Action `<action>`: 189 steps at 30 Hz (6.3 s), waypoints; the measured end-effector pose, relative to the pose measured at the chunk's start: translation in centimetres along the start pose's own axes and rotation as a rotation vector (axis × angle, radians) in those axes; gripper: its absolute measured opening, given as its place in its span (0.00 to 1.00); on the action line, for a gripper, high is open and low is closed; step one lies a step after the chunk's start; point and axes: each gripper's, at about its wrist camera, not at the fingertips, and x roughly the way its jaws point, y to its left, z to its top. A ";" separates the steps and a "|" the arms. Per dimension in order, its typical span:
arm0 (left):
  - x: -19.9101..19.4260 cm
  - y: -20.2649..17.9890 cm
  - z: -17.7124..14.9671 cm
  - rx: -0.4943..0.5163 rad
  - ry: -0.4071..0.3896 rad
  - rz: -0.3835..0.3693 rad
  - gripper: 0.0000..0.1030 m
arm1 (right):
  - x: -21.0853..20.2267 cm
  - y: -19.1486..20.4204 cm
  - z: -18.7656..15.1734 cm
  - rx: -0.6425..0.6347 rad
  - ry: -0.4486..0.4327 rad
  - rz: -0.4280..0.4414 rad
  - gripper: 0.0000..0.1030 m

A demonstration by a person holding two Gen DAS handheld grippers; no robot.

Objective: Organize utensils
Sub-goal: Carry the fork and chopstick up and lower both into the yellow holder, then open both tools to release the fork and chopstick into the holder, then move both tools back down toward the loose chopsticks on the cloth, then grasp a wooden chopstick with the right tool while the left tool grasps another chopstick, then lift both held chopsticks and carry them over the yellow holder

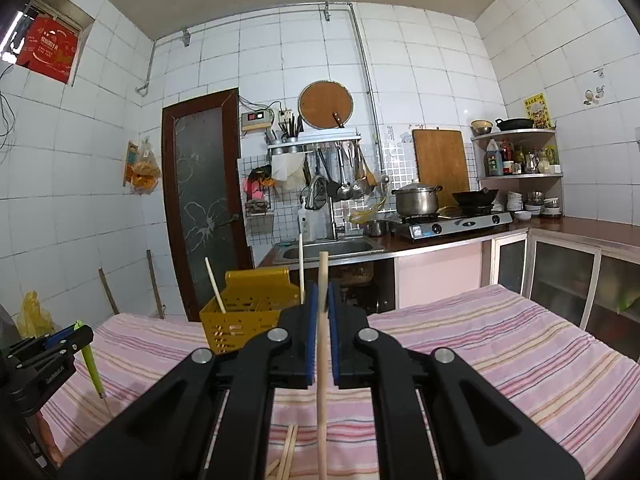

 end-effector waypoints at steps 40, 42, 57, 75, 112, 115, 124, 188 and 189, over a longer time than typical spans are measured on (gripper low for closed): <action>20.0 -6.1 10.7 -0.092 -0.089 -0.093 0.17 | 22.1 4.1 6.0 -0.011 -0.059 0.086 0.06; 20.6 -5.6 10.3 -0.103 -0.061 -0.087 0.17 | 22.7 3.9 5.2 -0.013 -0.018 0.088 0.06; 10.1 -2.4 12.6 -0.077 -0.064 -0.049 0.94 | 17.6 1.9 6.8 -0.106 0.142 -0.002 0.68; 5.6 -0.5 1.2 -0.039 0.222 -0.029 0.95 | 6.1 -0.9 -1.5 -0.074 0.319 -0.041 0.90; 10.1 -3.2 -9.6 0.082 0.634 0.079 0.95 | 10.4 2.2 -13.1 -0.186 0.741 -0.060 0.72; 10.1 -3.2 -9.6 0.081 0.637 0.079 0.95 | 10.4 2.5 -13.1 -0.187 0.752 -0.049 0.60; 9.6 -3.3 -9.5 0.078 0.639 0.057 0.93 | 11.9 4.5 -13.4 -0.216 0.788 -0.011 0.12; 3.5 -6.3 -4.1 0.116 0.272 -0.001 0.09 | 5.7 -0.9 -6.6 0.037 0.411 0.087 0.06; 2.9 -6.3 -3.7 0.119 0.247 -0.002 0.09 | 5.5 -1.0 -6.4 0.042 0.392 0.089 0.06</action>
